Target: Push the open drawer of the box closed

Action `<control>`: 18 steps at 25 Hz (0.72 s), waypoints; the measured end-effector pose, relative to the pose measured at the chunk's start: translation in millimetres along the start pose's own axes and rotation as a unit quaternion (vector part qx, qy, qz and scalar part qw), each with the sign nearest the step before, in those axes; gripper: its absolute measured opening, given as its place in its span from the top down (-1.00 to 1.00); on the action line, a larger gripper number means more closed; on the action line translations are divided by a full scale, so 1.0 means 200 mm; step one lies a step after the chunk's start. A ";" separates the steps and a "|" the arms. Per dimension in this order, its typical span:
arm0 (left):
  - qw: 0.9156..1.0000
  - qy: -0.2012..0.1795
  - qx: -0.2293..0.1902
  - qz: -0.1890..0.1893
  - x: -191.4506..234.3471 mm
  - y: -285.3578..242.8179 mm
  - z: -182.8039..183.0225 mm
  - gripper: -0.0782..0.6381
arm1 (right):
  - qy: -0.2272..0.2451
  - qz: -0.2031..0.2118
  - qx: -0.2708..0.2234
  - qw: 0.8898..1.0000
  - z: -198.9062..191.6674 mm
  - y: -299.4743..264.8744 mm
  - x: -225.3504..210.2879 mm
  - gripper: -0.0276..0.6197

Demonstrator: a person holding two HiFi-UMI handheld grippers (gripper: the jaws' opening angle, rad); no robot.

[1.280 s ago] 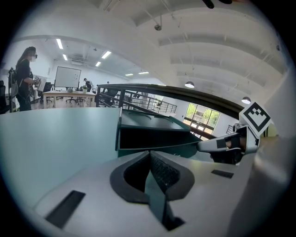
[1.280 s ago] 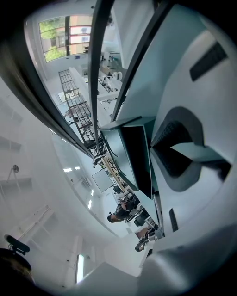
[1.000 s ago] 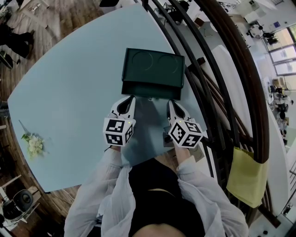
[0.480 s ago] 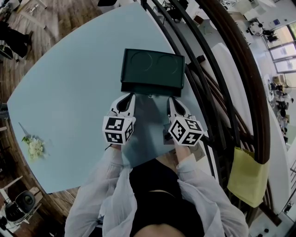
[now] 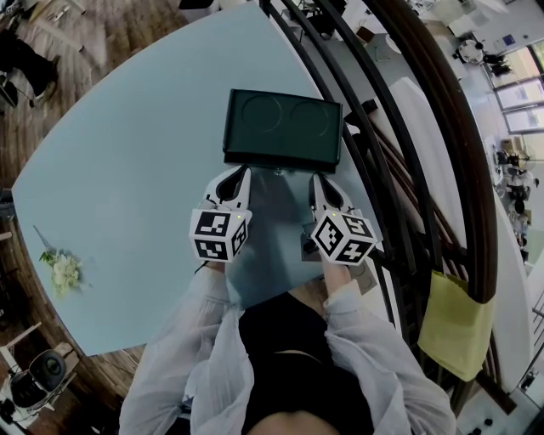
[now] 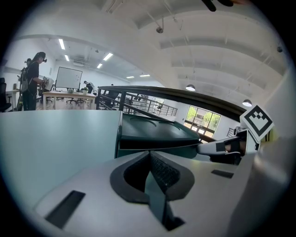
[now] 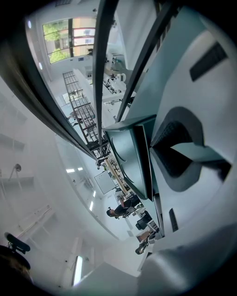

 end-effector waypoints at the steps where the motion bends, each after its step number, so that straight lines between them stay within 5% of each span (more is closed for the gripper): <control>1: 1.000 0.000 0.000 0.000 0.00 0.00 0.00 0.73 | -0.001 0.000 -0.001 1.000 0.00 0.00 0.00 0.89; 18: 1.000 -0.001 -0.004 0.001 0.02 -0.05 0.05 0.73 | -0.002 -0.005 -0.010 1.000 0.05 -0.05 -0.01 0.89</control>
Point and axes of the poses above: the fingertips, and each gripper's own axes: y backward along the fingers, x to its left, z out of its top, the point moved 5 cm from there along y, backward along the fingers, and after that the axes turned 3 degrees about y, right-handed, at the moved point
